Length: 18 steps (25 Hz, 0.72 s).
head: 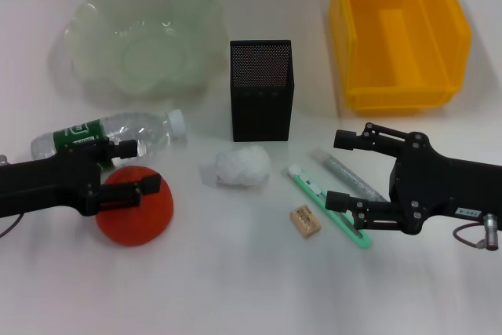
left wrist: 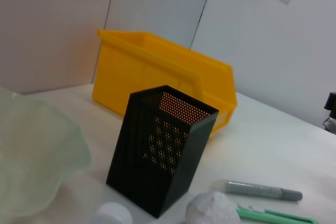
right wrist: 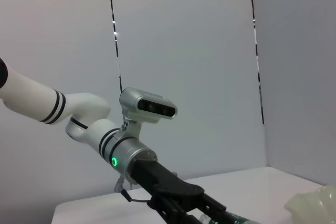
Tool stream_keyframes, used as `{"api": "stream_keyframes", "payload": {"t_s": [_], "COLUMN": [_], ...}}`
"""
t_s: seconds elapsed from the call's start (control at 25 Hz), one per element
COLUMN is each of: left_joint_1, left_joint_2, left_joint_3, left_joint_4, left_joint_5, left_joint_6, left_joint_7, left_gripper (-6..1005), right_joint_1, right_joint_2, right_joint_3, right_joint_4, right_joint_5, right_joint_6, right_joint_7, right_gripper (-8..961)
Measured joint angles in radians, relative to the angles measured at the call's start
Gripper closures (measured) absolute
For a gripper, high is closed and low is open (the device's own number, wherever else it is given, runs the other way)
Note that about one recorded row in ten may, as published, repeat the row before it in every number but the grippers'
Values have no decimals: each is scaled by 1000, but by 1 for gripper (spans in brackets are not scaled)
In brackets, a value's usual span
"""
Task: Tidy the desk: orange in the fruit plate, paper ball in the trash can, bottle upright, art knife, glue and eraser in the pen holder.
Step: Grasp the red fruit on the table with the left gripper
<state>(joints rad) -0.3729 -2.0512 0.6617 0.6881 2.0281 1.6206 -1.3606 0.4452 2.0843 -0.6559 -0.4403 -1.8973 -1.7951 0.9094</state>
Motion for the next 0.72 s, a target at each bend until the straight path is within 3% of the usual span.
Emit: {"api": "stream_keyframes", "payload": {"t_s": [0.24,0.72], "left_joint_1": [10,6], "left_joint_2": [6,-13], "left_joint_3": [9,7], "left_joint_4": [-4,-13], "left_joint_5": [41,77], "left_joint_6": [-1,-84], "left_joint_7": [-3,38], "left_gripper": [187,238], "right_joint_1": [3,14], "right_joint_2": [-1,-1], "right_joint_3": [2,-9], "right_joint_4": [0,0], "right_joint_5": [0,0], "right_joint_6": [-7,-12], "right_joint_7": [-7,-7], "right_gripper": [130,130]}}
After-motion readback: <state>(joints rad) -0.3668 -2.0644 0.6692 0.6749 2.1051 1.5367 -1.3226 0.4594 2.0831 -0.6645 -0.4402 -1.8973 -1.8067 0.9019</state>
